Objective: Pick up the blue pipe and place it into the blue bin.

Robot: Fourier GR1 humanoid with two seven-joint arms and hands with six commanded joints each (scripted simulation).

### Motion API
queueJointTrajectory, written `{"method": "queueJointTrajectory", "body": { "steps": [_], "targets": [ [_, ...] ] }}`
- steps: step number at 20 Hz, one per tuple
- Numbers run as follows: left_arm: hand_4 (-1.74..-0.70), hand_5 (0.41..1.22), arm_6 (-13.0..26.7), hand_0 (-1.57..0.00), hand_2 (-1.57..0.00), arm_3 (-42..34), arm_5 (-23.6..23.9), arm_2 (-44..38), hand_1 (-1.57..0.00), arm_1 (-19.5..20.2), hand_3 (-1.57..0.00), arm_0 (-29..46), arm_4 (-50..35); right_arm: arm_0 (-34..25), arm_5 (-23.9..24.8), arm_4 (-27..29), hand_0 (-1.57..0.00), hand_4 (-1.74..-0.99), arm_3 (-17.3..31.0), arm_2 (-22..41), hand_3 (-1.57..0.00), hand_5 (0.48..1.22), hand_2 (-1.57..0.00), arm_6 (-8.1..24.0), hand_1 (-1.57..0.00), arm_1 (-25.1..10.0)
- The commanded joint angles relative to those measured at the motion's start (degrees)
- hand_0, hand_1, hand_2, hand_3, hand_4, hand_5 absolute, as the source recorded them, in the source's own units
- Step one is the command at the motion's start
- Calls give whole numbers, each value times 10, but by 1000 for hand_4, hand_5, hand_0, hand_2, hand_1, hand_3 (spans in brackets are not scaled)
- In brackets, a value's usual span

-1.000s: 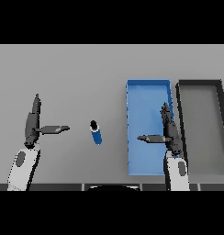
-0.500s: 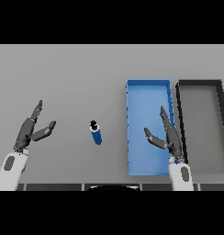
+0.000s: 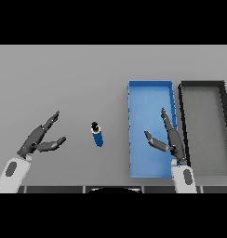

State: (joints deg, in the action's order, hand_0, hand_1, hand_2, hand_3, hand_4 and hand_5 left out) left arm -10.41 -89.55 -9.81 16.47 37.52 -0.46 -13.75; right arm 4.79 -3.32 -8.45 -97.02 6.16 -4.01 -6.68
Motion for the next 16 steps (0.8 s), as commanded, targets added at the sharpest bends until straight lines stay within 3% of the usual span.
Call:
{"method": "queueJointTrajectory", "body": {
  "steps": [1,6,13,16],
  "targets": [
    [-1037,548,19,1,1,-7,-8,8,1,4,1,-4,0,-1,-4,1,1,-1223,-1,-1,1,601,1,-9,1,-4],
    [-1086,480,70,1,1,-44,-32,64,1,-18,1,-11,12,-5,-4,4,1,-1244,10,-3,1,607,1,-11,1,0],
    [-1117,446,72,1,1,-25,-43,118,1,-74,1,-30,50,1,-10,10,1,-1270,4,-3,1,617,1,-17,1,0],
    [-1117,446,84,1,1,4,-40,125,1,-103,1,-60,60,3,-4,9,1,-1275,-4,-3,1,615,1,-4,1,4]
  ]
}}
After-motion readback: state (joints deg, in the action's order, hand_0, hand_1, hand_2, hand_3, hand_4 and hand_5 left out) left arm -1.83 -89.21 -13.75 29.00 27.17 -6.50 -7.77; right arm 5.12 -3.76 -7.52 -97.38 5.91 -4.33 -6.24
